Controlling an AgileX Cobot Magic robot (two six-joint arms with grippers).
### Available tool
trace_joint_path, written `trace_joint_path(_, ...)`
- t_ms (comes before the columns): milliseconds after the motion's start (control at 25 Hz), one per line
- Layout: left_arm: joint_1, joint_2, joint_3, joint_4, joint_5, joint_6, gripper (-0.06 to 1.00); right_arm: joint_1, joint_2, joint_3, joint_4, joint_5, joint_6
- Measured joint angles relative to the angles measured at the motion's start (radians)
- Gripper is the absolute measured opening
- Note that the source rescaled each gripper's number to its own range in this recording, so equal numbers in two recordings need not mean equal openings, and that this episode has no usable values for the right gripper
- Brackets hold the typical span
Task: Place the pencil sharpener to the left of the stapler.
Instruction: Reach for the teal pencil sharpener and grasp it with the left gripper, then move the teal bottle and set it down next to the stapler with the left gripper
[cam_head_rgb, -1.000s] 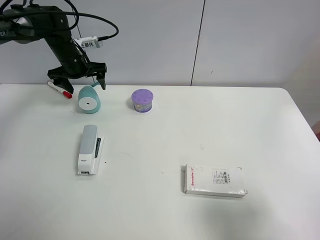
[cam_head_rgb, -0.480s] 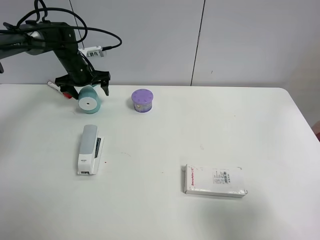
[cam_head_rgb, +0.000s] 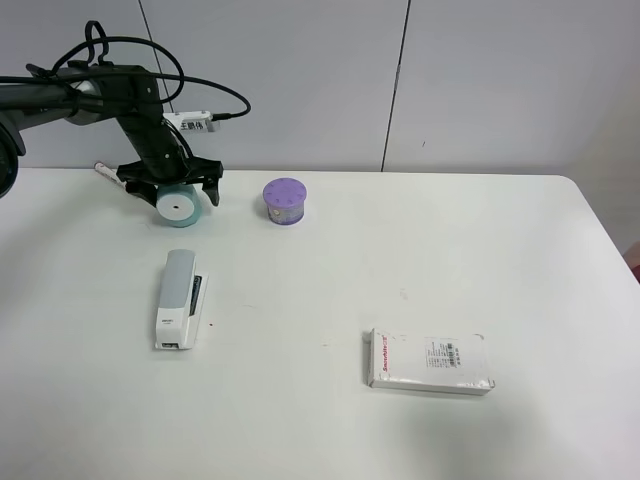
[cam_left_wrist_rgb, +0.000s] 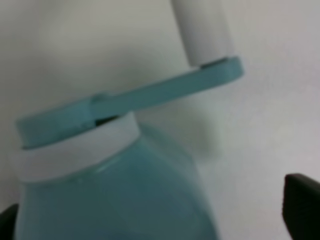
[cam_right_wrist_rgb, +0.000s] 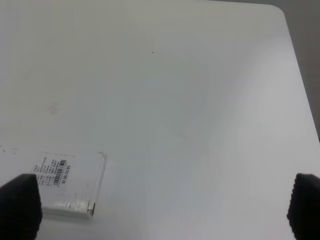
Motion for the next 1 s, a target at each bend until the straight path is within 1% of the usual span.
trace_joint_path(40, 0.0, 0.0, 0.0, 0.003, 0.0, 0.009, 0.38, 0.0, 0.0, 0.0, 0.0, 0.0, 0.0)
trace_joint_path(80, 0.001, 0.0, 0.0, 0.006, 0.0, 0.018, 0.0, 0.0, 0.0, 0.0, 0.0, 0.0, 0.0)
trace_joint_path(120, 0.001, 0.0, 0.0, 0.004, -0.002, 0.023, 0.0, 0.0, 0.0, 0.0, 0.0, 0.0, 0.0)
trace_joint_path(160, 0.001, 0.0, 0.0, 0.003, -0.001, 0.025, 0.02, 0.0, 0.0, 0.0, 0.0, 0.0, 0.0)
trace_joint_path(280, 0.001, 0.0, 0.0, 0.002, 0.0, 0.032, 0.02, 0.0, 0.0, 0.0, 0.0, 0.0, 0.0)
trace_joint_path(360, 0.001, -0.007, 0.0, -0.001, 0.022, 0.032, 0.02, 0.0, 0.0, 0.0, 0.0, 0.0, 0.0)
trace_joint_path(520, 0.0, -0.071, 0.0, 0.008, 0.137, 0.032, 0.02, 0.0, 0.0, 0.0, 0.0, 0.0, 0.0)
trace_joint_path(640, 0.0, -0.169, 0.0, 0.039, 0.262, 0.032, 0.02, 0.0, 0.0, 0.0, 0.0, 0.0, 0.0)
trace_joint_path(720, 0.0, -0.22, 0.0, 0.04, 0.285, 0.032, 0.02, 0.0, 0.0, 0.0, 0.0, 0.0, 0.0)
trace_joint_path(800, 0.0, -0.27, 0.013, 0.029, 0.287, 0.025, 0.02, 0.0, 0.0, 0.0, 0.0, 0.0, 0.0)
trace_joint_path(920, 0.007, -0.355, 0.117, 0.013, 0.285, 0.006, 0.02, 0.0, 0.0, 0.0, 0.0, 0.0, 0.0)
trace_joint_path(1000, 0.022, -0.422, 0.25, 0.01, 0.262, -0.001, 0.02, 0.0, 0.0, 0.0, 0.0, 0.0, 0.0)
